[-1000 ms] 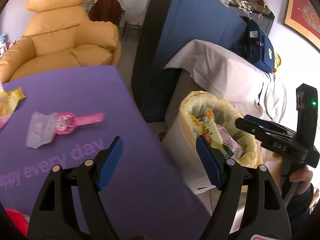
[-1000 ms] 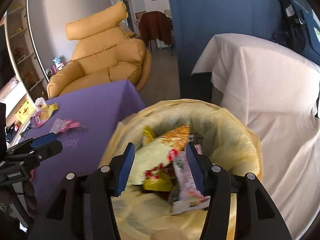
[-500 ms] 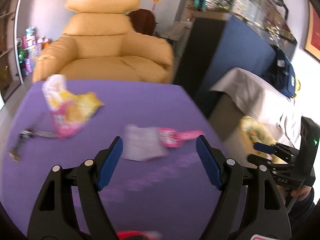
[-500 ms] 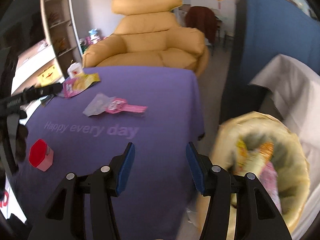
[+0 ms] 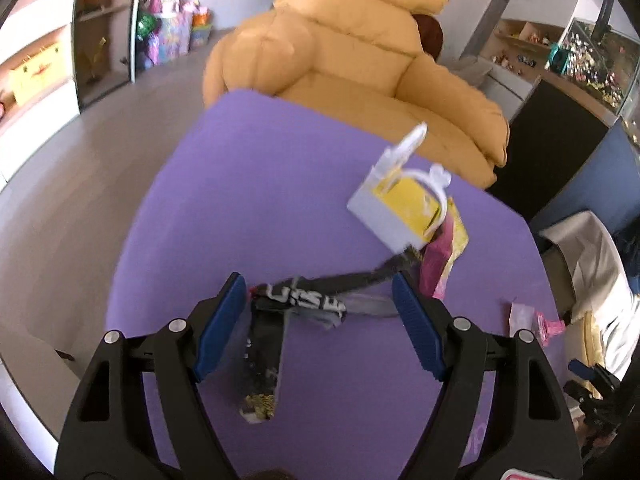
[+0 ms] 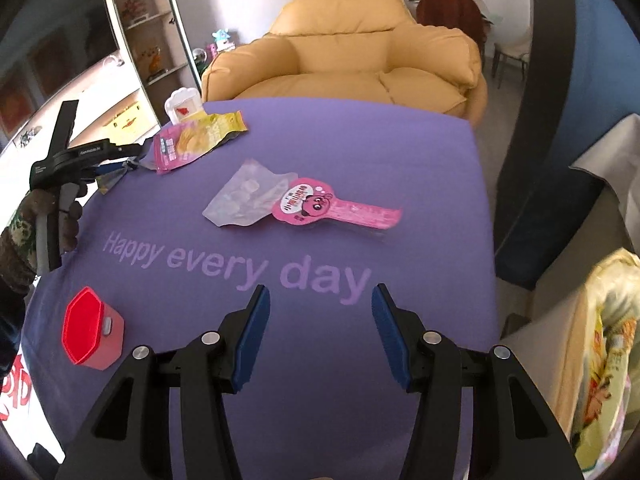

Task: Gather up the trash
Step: 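Move both tools to the table and grasp the black USB strip with the left gripper, then grasp the pink panda lollipop wrapper with the right gripper, then carry the black strip and pink panda wrapper over the bin with both grippers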

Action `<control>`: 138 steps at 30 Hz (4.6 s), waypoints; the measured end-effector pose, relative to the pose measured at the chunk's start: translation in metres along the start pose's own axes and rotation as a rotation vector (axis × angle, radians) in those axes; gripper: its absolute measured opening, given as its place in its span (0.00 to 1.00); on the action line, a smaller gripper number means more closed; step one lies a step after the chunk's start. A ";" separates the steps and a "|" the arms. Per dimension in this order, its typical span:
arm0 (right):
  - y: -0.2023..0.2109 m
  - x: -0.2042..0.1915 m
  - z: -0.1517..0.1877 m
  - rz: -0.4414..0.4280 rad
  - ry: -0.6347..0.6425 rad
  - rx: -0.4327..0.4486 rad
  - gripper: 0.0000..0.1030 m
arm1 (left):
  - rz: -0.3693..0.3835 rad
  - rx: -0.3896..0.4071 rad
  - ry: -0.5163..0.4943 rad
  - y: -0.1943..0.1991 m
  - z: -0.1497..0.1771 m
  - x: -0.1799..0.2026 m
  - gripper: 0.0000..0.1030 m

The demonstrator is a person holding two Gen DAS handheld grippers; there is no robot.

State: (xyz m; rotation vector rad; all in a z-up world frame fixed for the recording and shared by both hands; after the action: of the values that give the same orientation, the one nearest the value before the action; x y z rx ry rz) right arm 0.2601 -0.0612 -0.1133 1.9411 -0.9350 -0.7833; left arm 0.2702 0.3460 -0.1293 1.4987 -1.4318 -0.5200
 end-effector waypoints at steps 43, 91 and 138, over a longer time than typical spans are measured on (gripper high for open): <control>-0.047 0.028 -0.041 -0.014 -0.009 -0.078 0.21 | 0.015 -0.126 -0.238 0.002 0.107 0.122 0.38; -0.068 0.010 -0.075 0.088 -0.035 -0.069 0.51 | 0.090 -0.079 -0.170 0.012 0.092 0.125 0.38; 0.179 0.174 0.067 0.361 -0.190 0.274 0.47 | 0.286 -0.029 -0.599 0.037 0.149 0.435 0.38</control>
State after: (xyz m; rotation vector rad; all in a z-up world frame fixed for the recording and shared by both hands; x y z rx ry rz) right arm 0.2433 -0.3012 -0.0196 1.8664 -1.5257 -0.6600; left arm 0.2233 -0.1022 -0.0330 1.1272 -2.0484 -0.8494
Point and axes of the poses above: each gripper's, at about its wrist camera, not at the fingertips, and y roughly against the way its jaws point, x to its right, z to its underside, the point moved 6 cm from there along -y, roughly the way its jaws point, and after that the axes turned 11 degrees about -x, right-handed, at the moved point
